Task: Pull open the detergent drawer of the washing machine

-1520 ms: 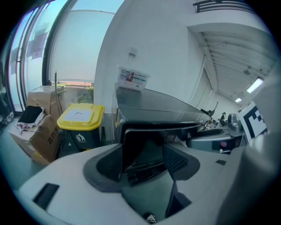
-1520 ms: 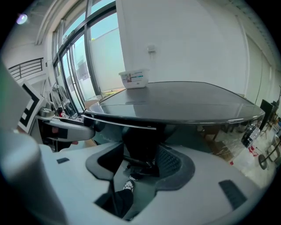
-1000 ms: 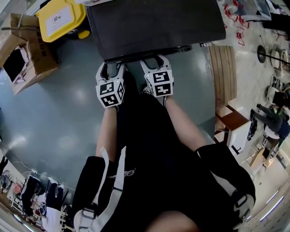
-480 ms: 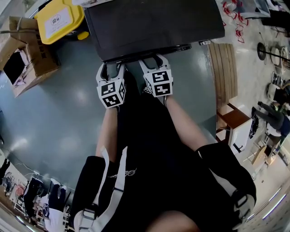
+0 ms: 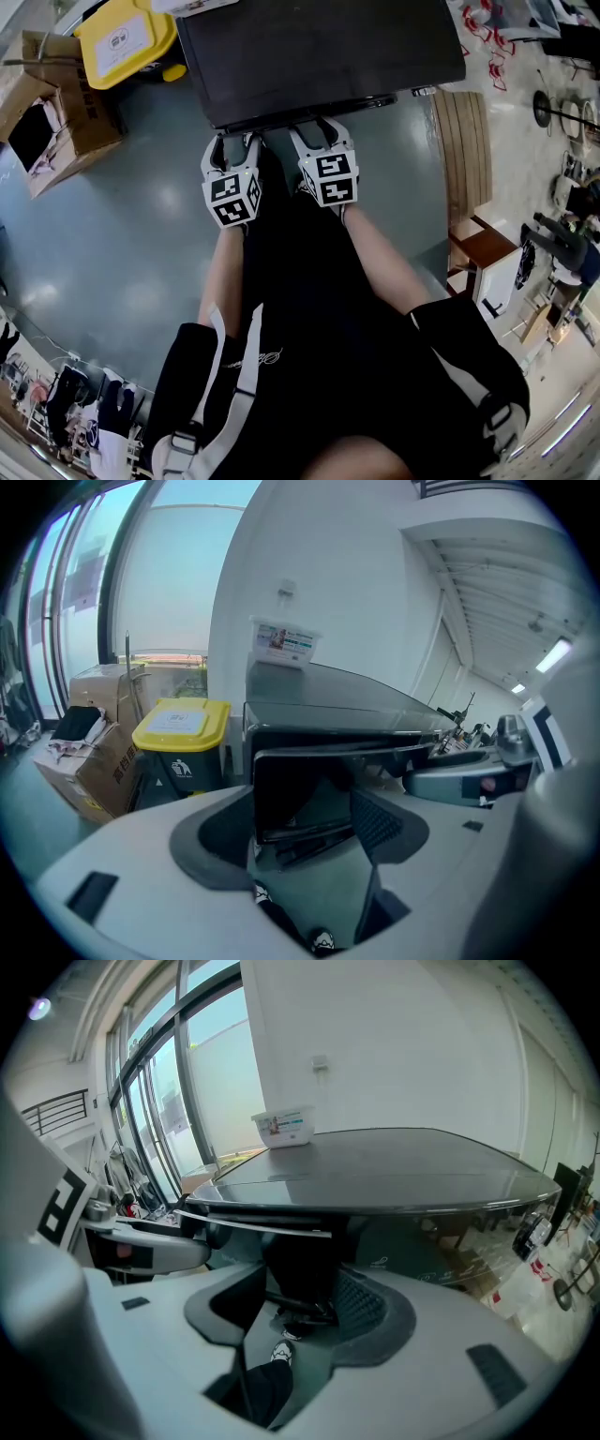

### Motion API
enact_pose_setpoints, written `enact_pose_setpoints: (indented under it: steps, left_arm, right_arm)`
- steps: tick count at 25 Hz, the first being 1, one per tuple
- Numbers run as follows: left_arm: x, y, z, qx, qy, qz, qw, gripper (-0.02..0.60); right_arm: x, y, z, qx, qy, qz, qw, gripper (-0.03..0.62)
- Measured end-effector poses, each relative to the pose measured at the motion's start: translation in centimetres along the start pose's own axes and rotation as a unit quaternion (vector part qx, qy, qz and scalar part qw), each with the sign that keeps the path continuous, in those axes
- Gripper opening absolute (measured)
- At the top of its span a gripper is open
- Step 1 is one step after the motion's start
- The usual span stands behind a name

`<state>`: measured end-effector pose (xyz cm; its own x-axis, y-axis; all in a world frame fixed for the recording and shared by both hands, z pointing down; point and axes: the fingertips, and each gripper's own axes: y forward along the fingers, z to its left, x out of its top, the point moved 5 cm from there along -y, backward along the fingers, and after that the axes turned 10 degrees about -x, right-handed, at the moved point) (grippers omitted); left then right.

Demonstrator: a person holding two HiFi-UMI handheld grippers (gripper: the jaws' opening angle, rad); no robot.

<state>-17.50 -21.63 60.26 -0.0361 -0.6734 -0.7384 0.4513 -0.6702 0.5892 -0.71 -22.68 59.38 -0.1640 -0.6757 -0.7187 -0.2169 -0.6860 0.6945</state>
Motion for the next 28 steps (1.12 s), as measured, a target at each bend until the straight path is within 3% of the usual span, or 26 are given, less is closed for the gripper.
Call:
enact_pose_setpoints:
  steps: [8,13,18,28]
  left_arm:
    - [0.0,0.0,0.1,-0.012,0.011,-0.009,0.9998,0.308]
    - [0.1,0.2,0.2,-0.044,0.022,-0.02,0.9986,0.31]
    - [0.5,0.5,0.6,-0.077,0.025,-0.013,0.9966,0.308]
    - [-0.1,0.4,1.2,-0.086,0.02,-0.013,0.9961,0.309]
  right_arm:
    - [0.0,0.0,-0.3,0.012,-0.013,-0.011,1.0,0.219]
    - [-0.1,-0.2,-0.5,0.032,-0.04,-0.033,0.998,0.26]
    - [0.3,0.4,-0.3,0.033,-0.044,-0.035,0.998,0.258]
    - [0.2,0.5,0.1,0.036,-0.035,-0.025,0.998,0.25]
